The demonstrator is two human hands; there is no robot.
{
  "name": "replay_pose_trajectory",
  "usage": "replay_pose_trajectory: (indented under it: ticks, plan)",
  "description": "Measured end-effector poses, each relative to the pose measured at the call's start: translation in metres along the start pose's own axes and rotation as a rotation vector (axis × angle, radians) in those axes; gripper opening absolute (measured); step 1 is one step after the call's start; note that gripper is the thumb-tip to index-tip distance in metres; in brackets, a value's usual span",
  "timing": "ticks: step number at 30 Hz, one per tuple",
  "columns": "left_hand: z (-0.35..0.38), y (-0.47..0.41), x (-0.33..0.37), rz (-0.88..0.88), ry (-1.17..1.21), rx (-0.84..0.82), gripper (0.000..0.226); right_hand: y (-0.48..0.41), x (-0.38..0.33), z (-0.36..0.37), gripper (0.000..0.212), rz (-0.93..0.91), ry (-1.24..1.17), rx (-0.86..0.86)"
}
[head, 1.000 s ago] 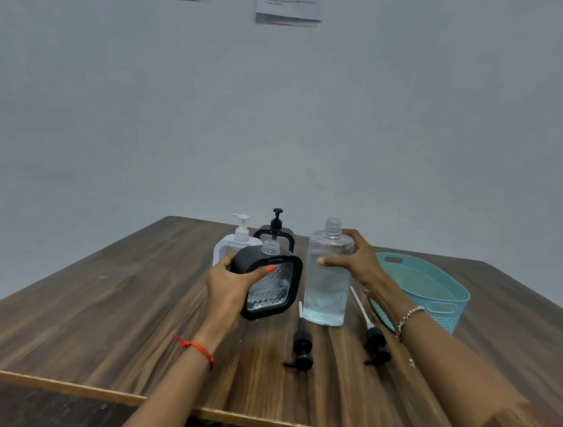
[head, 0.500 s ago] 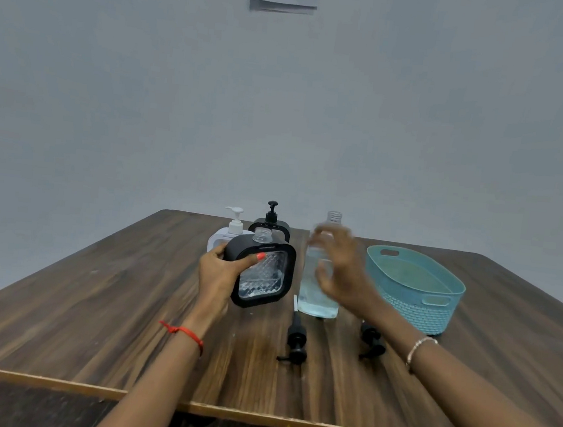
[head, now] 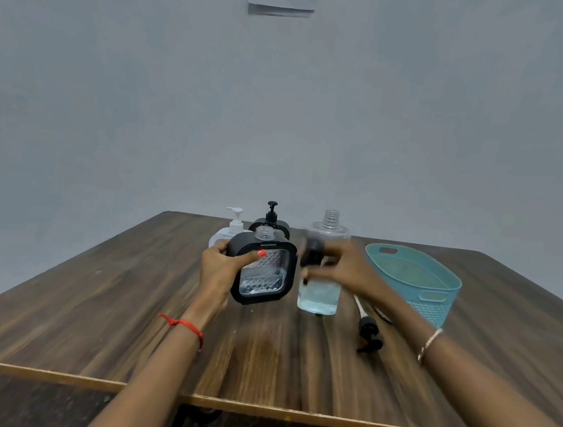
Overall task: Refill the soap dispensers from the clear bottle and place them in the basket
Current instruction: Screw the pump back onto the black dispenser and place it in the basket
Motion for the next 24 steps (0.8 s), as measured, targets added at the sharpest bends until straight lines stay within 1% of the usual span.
replay_pose_trajectory:
  ticks: [3, 5, 7, 9, 12, 15, 20, 22, 24]
  plan:
    - [0.006, 0.001, 0.003, 0.001, -0.007, -0.027, 0.031, -0.018, -0.045, -0.038, 0.017, -0.088, -0.329, 0.247]
    - [0.010, 0.004, 0.007, 0.012, -0.009, -0.042, 0.028, -0.029, -0.067, -0.059, 0.013, -0.171, -0.425, 0.385]
    - [0.015, 0.007, 0.011, 0.027, -0.025, -0.052, 0.029, -0.039, -0.081, -0.067, 0.008, -0.214, -0.451, 0.426]
    - [0.020, 0.010, 0.016, 0.036, -0.034, -0.069, 0.036, -0.046, -0.092, -0.066, 0.005, -0.231, -0.430, 0.406]
    - [0.028, 0.015, 0.022, 0.046, -0.023, -0.104, 0.038, -0.052, -0.102, -0.057, 0.004, -0.244, -0.365, 0.353]
    - [0.033, 0.019, 0.025, 0.050, -0.015, -0.125, 0.039, -0.056, -0.100, -0.046, 0.004, -0.201, -0.300, 0.276]
    - [0.037, 0.024, 0.032, 0.048, 0.012, -0.146, 0.042, -0.049, -0.080, -0.024, 0.021, -0.093, -0.119, 0.198]
    - [0.038, 0.026, 0.036, 0.051, 0.037, -0.154, 0.037, -0.042, -0.072, -0.014, 0.024, -0.058, -0.035, 0.171]
    - [0.039, 0.028, 0.041, 0.053, 0.057, -0.158, 0.032, -0.035, -0.065, -0.008, 0.026, -0.043, 0.048, 0.180]
Point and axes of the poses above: each hand's wrist, its own y-axis away from the middle knuckle, its own z-axis out of the palm, x = y × z, the point moved 8 cm from there along -y, towards the middle knuckle, and after that the axes turned 14 degrees about -y, right-handed, at the moved point
